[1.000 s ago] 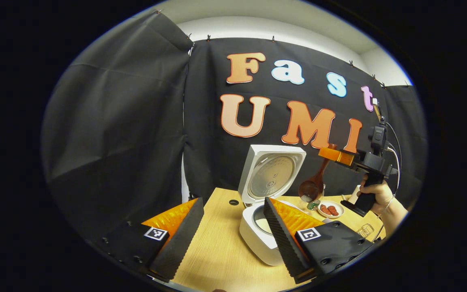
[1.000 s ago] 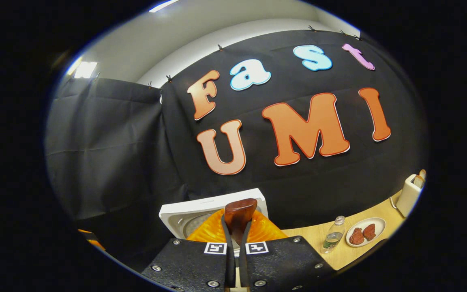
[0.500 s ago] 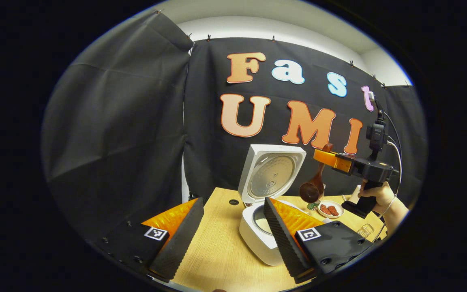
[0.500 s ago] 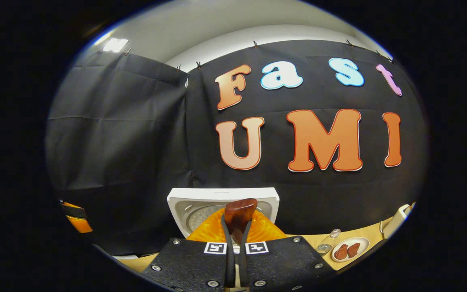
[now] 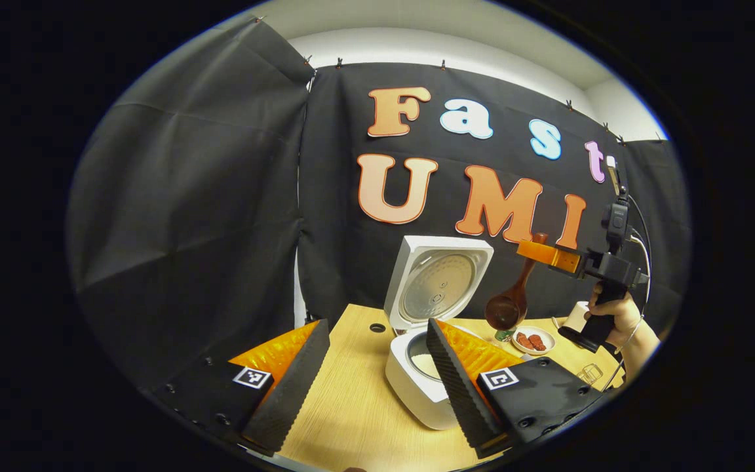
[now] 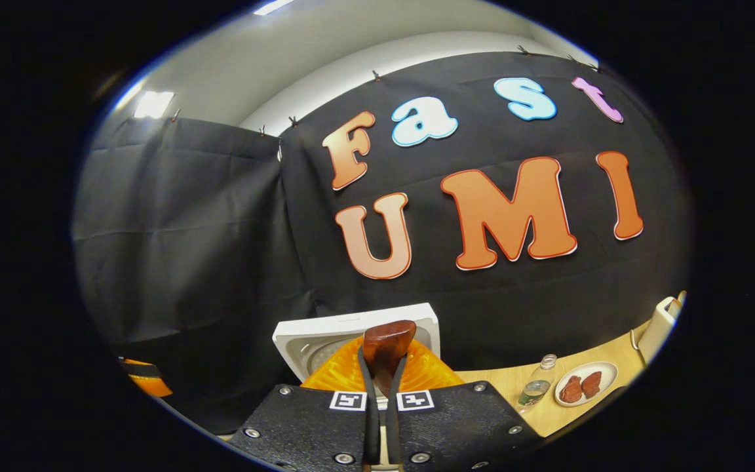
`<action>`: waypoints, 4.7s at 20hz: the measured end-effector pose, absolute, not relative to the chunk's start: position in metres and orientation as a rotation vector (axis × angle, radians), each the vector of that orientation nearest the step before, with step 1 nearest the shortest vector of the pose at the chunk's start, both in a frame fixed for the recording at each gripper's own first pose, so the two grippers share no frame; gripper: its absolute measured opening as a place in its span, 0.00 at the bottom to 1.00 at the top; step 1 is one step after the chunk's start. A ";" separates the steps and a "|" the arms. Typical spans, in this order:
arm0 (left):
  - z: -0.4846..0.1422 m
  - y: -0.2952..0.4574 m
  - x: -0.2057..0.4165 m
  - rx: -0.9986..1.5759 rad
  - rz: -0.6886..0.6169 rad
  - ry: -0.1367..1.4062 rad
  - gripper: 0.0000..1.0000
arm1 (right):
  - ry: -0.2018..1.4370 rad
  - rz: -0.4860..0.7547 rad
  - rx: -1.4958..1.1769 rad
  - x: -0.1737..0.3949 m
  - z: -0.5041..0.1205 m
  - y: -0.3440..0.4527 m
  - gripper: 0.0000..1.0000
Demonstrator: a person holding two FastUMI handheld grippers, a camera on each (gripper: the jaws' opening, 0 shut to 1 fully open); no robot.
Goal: Close the left gripper, press the button to open the rice cooker; take a wooden spoon from the chopstick holder with the right hand, scoop a spoonful of rice and pour it into the rice cooker, then put the wooden spoon back into the chopstick holder.
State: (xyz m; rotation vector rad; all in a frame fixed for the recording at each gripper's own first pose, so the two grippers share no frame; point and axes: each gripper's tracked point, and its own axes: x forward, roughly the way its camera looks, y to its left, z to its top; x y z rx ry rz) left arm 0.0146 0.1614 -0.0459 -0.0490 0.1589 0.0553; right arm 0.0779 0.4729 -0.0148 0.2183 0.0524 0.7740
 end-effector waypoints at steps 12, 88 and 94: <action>-0.031 0.118 0.017 -0.051 0.004 0.128 1.00 | 0.066 0.587 0.341 0.100 -0.012 0.323 0.03; 0.083 0.022 0.218 0.109 -0.013 0.011 0.97 | 0.255 0.070 0.187 0.064 -0.125 0.040 0.95; 0.059 0.037 0.286 0.105 0.004 0.079 1.00 | 0.268 0.030 0.195 0.057 -0.128 0.025 0.95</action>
